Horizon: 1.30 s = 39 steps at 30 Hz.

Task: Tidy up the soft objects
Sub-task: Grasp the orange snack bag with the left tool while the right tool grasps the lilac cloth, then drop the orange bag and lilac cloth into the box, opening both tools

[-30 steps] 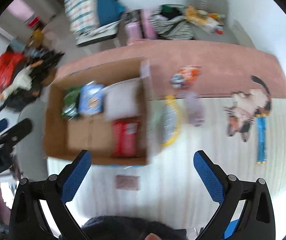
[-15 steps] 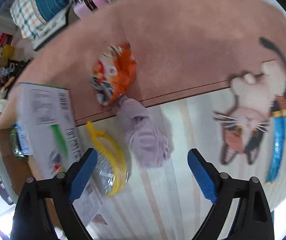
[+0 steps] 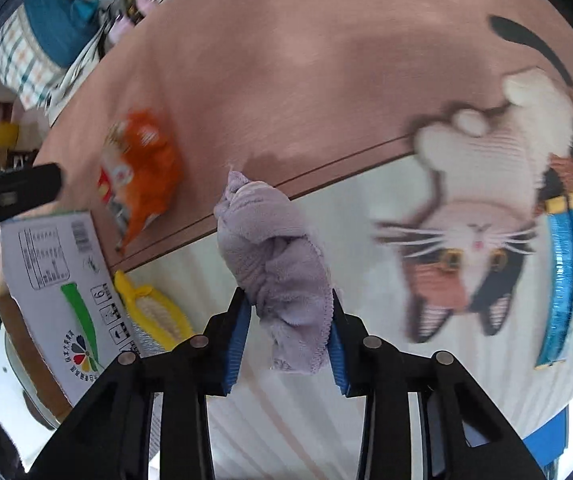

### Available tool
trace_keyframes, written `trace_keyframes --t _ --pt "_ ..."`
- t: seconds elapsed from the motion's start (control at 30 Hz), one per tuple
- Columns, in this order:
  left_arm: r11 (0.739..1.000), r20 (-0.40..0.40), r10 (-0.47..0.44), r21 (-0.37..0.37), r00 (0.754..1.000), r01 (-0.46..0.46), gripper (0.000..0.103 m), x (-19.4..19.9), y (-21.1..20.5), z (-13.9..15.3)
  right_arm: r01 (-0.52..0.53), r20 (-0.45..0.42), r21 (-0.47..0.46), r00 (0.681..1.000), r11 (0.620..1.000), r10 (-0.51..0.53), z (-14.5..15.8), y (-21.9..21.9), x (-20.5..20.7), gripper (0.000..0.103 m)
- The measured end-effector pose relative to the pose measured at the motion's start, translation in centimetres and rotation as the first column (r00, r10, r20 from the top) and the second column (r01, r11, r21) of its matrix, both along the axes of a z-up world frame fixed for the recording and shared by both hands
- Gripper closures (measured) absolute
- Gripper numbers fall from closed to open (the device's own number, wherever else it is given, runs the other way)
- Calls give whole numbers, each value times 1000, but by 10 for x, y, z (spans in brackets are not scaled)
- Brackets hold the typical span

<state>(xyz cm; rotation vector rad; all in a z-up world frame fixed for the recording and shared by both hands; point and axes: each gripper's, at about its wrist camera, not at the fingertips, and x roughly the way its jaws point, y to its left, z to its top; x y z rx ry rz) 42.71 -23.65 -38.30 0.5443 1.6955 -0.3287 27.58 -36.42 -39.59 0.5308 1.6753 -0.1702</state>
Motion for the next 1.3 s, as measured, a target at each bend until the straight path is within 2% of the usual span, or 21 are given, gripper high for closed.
trace_keyframes --t 0.2,0.27,0.33,0.4,0.53,0.63,0.77,0.9,1.03,1.17,1.3 --pt "999 -102 -37 5 994 38 2 -1 -25 -43 32 -9 -23 999 999 -32 0 -15 -11 65" --pt "999 -138 -39 13 990 41 16 -4 -29 -55 41 -12 -19 999 999 -42 1 -20 -8 65" --pt "999 -161 -29 31 987 34 56 -7 -29 -64 45 -15 -16 999 999 -45 1 -19 -8 65" --pt "999 -160 1 35 987 4 58 -11 -26 -66 44 -17 -17 999 999 -44 1 -15 -6 65" --pt "1000 -83 30 10 996 -29 59 -17 -18 -42 45 -8 -17 999 999 -45 9 -12 -2 67" --pt "995 -48 73 -70 996 -76 59 -29 -5 -5 39 15 -22 999 999 -39 26 -2 -7 67" --pt "975 19 132 -183 991 -126 59 -49 21 55 16 78 -11 997 1000 -15 62 15 -11 68" --pt "940 101 235 -276 967 -199 59 -72 68 121 -40 167 13 985 999 37 112 49 -20 68" --pt "909 152 336 -310 929 -278 59 -90 143 162 -123 240 48 965 991 108 155 101 -30 68" --pt "871 140 441 -306 886 -385 59 -116 222 169 -217 288 102 941 971 180 182 172 -41 68" --pt "829 87 526 -274 846 -487 59 -140 285 148 -295 289 137 925 946 246 179 247 -47 68"
